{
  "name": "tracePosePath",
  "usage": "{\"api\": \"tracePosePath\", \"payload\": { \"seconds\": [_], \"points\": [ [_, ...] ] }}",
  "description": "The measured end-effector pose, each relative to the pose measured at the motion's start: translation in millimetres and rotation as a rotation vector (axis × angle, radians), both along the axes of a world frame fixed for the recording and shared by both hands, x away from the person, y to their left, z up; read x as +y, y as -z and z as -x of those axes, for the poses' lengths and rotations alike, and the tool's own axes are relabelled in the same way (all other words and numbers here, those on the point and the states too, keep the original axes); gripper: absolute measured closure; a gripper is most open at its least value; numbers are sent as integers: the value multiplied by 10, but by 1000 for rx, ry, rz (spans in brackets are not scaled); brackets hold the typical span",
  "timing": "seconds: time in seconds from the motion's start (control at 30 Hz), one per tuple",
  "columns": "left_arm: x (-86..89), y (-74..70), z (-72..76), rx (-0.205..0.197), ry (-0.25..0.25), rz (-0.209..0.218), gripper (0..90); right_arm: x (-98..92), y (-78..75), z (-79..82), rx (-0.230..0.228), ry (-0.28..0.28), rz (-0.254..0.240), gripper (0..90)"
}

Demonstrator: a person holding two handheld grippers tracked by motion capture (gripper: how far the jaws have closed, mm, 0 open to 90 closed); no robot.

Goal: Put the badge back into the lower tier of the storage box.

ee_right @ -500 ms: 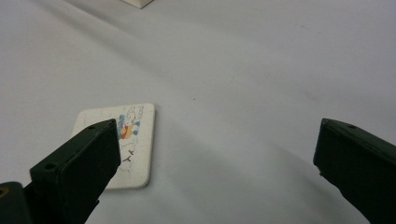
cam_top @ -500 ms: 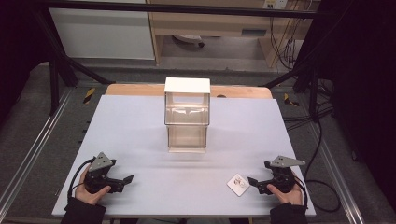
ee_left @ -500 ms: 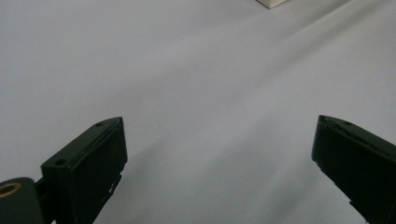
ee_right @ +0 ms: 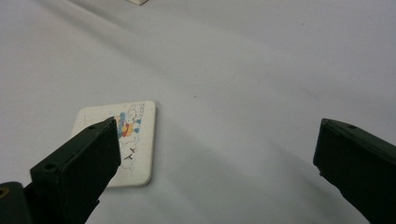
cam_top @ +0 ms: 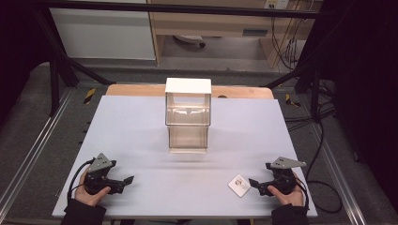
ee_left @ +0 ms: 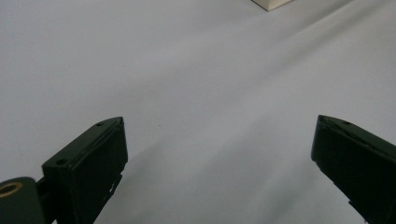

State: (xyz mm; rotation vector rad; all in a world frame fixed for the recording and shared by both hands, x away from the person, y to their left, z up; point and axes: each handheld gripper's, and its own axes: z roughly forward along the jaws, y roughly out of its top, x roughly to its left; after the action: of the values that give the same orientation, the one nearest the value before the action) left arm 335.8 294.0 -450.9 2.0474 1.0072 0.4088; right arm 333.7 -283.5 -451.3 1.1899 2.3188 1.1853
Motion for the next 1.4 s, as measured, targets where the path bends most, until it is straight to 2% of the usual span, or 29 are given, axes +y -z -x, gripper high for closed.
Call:
{"api": "tracePosePath", "payload": {
  "seconds": [0.73,1.13,1.4],
  "points": [
    [27,-4,7,-6,-17,8,34,206,-31,57,5,-20,40,13],
    [29,-7,7,-7,-20,7,35,340,-50,92,18,-38,45,12],
    [31,-7,5,-7,-23,7,35,457,-31,102,22,-53,73,23]
  ]
}}
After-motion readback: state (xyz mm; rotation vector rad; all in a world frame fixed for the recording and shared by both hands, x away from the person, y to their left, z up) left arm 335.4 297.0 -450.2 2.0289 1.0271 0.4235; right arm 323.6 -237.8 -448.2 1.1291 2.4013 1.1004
